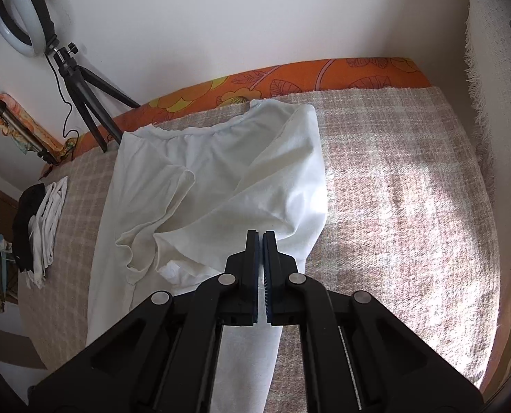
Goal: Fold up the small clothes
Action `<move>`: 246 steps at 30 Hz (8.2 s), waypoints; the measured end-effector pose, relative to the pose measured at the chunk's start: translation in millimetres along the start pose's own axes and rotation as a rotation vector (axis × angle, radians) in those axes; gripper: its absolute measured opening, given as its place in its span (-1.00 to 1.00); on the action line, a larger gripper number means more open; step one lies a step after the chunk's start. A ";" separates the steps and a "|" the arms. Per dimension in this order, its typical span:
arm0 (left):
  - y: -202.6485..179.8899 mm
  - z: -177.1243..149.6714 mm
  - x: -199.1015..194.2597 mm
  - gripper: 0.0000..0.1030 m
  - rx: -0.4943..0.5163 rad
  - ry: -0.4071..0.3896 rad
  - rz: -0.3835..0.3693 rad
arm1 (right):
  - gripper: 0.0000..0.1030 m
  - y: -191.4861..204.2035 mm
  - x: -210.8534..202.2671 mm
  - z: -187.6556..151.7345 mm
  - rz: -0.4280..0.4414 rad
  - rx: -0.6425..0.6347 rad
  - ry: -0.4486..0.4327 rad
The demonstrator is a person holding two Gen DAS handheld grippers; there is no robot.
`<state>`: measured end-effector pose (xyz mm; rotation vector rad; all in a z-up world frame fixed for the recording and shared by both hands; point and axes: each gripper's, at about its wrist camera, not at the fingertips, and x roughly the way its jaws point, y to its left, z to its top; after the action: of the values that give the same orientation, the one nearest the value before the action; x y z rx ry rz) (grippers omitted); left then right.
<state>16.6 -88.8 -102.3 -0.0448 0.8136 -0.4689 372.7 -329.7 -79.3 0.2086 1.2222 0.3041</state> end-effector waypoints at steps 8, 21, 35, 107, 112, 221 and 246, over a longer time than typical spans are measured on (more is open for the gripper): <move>9.8 2.7 -6.0 -0.35 -0.019 -0.019 0.005 | -0.93 54.8 -8.4 46.4 0.074 -0.042 -0.072; 31.2 1.7 -7.6 -0.35 -0.073 -0.017 0.043 | -0.93 102.6 75.6 68.1 0.109 -0.069 0.001; 14.4 -8.5 -25.2 -0.35 0.031 -0.039 0.110 | -0.11 79.0 -43.1 51.1 0.246 -0.018 -0.162; 51.9 -35.2 -26.8 -0.97 -0.282 0.167 -0.079 | -0.91 -13.6 -114.5 -325.8 0.345 0.134 0.175; 53.5 -14.7 -26.9 -0.97 -0.265 0.148 -0.097 | -0.91 -12.8 -123.7 -307.9 0.391 0.161 0.124; 108.3 75.7 102.9 -0.14 0.108 0.104 0.265 | -0.98 -8.3 -59.6 -220.6 0.036 -0.062 0.043; 142.2 115.6 100.7 -0.15 0.016 0.025 0.228 | -0.58 -24.6 -52.1 -158.2 -0.072 -0.034 -0.095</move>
<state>212.9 -19.6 -122.3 0.0686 0.8282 -0.2613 210.2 -371.4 -93.1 0.1478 1.1275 0.2497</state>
